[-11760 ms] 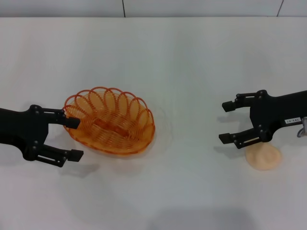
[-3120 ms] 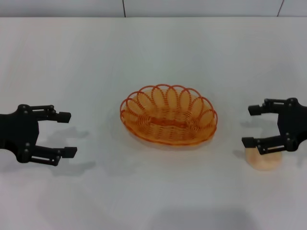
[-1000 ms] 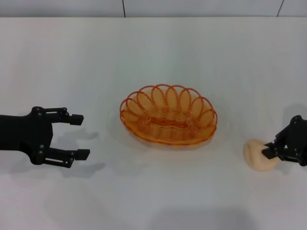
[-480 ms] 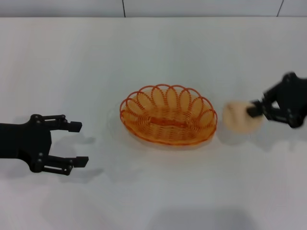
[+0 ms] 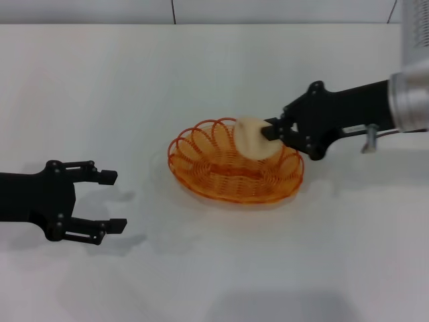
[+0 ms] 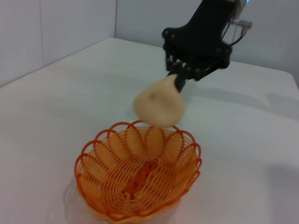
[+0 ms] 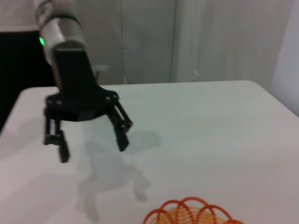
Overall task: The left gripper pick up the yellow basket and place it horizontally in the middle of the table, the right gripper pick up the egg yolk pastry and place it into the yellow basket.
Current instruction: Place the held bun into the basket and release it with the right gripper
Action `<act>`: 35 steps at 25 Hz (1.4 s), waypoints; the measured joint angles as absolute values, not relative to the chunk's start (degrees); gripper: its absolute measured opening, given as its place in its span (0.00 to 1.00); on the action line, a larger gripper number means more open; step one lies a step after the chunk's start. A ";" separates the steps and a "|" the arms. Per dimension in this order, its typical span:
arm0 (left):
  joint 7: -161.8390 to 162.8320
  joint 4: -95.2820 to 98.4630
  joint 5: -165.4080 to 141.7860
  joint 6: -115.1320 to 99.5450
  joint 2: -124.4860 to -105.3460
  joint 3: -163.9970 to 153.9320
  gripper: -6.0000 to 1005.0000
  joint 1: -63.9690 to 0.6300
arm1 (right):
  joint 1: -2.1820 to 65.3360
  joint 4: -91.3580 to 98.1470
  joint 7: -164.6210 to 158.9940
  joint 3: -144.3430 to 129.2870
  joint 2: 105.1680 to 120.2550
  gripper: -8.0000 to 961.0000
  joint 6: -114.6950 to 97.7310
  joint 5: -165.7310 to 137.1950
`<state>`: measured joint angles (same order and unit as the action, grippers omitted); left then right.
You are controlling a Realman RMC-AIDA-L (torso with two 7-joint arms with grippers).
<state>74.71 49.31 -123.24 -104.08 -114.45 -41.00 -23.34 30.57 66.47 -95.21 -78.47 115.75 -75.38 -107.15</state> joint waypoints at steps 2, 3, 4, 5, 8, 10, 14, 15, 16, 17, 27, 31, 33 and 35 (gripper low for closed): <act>74.73 49.30 -123.24 -103.80 -114.46 -40.97 0.87 -23.35 | 30.62 65.84 -95.18 -81.13 115.80 0.04 -72.29 -106.38; 74.81 49.31 -123.23 -103.73 -114.49 -41.01 0.87 -23.43 | 30.67 65.45 -95.07 -82.26 115.84 0.04 -71.27 -105.98; 74.88 49.30 -123.23 -103.72 -114.50 -41.04 0.87 -23.49 | 30.71 65.16 -94.98 -82.94 115.84 0.04 -70.49 -105.65; 74.97 49.31 -123.23 -103.71 -114.50 -41.06 0.87 -23.55 | 30.72 64.76 -94.83 -83.88 115.88 0.04 -69.50 -105.13; 75.05 49.30 -123.23 -103.71 -114.52 -41.05 0.87 -23.55 | 30.57 63.99 -94.44 -85.62 115.94 0.04 -66.73 -102.58; 75.06 49.31 -123.23 -103.71 -114.56 -41.08 0.87 -23.50 | 30.58 63.51 -93.94 -86.07 115.91 0.04 -66.31 -101.80; 75.01 49.31 -123.23 -103.71 -114.60 -41.12 0.87 -23.44 | 30.43 63.01 -92.94 -86.66 115.96 0.05 -66.24 -101.31; 74.97 49.30 -123.23 -103.71 -114.61 -41.13 0.87 -23.44 | 30.39 62.95 -92.82 -86.78 115.96 0.05 -66.31 -101.21; 74.94 49.31 -123.23 -103.70 -114.61 -41.13 0.87 -23.44 | 30.37 62.87 -92.71 -86.95 115.95 0.05 -66.48 -101.04; 74.93 49.30 -123.23 -103.71 -114.61 -41.13 0.87 -23.44 | 30.36 62.84 -92.68 -86.97 115.94 0.05 -66.64 -101.00; 74.81 49.31 -123.22 -103.75 -114.61 -41.04 0.87 -23.28 | 29.65 62.70 -92.63 -86.43 115.61 0.51 -67.65 -100.60; 74.73 49.31 -123.21 -103.76 -114.61 -40.99 0.87 -23.21 | 29.13 62.28 -91.94 -83.23 115.36 0.70 -72.07 -100.75; 74.71 49.30 -123.21 -103.76 -114.61 -40.98 0.87 -23.27 | 28.35 61.34 -89.91 -80.55 115.27 0.74 -75.40 -100.95; 74.70 49.31 -123.21 -103.75 -114.61 -40.97 0.87 -23.42 | 27.60 59.97 -87.73 -78.16 115.23 0.78 -77.45 -100.99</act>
